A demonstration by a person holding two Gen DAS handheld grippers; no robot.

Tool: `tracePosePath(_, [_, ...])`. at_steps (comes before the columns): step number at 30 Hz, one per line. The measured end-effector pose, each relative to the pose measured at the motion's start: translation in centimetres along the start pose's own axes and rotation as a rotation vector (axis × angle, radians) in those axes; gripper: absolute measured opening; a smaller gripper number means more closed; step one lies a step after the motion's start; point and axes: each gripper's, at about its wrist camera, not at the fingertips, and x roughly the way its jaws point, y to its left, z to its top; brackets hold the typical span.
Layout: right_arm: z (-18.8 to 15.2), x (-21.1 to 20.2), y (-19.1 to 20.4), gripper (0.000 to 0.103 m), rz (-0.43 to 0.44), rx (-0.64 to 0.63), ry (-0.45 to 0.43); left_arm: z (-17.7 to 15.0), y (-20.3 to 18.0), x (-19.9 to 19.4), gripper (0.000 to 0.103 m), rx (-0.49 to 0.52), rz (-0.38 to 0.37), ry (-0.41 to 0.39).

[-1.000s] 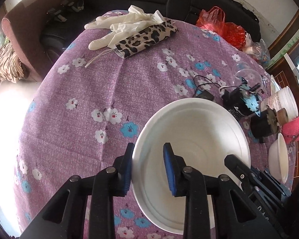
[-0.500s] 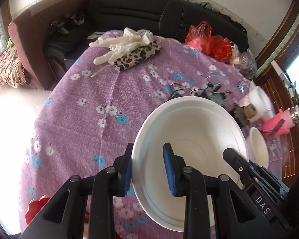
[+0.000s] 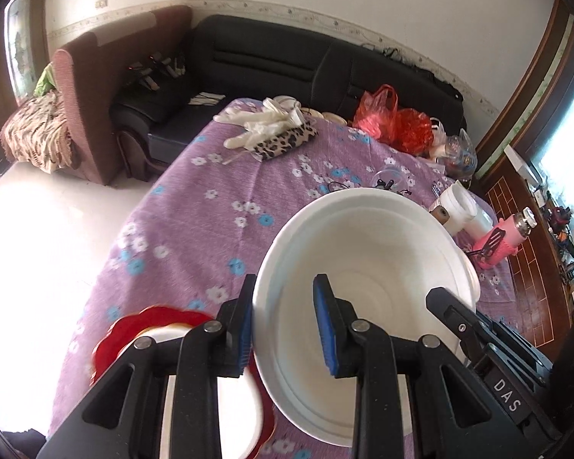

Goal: Organize plates and bowls
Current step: 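Carry the smaller white bowl with both grippers and lower it onto the stack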

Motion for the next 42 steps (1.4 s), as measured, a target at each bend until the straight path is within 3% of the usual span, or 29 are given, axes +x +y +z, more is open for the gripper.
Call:
tracePosePath(8, [-2.9, -3.0, 5.4, 0.015, 0.040, -0.083, -0.019, -3.3, 4.3, -5.8, 0.028, -0.047, 0.024, -0.075])
tracePosePath(14, [-5.6, -2.8, 9.2, 0.015, 0.054, -0.154, 0.003, -5.6, 8.5, -7.2, 0.028, -0.110, 0.031, -0.088])
tracePosePath(26, [-10.1, 3.3, 11.1, 0.015, 0.045, -0.168, 0.120, -8.9, 13.9, -3.1, 0.028, -0.185, 0.054, -0.033])
tracePosePath(42, [-12.0, 9.3, 10.3, 0.015, 0.003, -0.155, 0.192, -10.0, 14.7, 1.7, 0.028, -0.130, 0.156, -0.032])
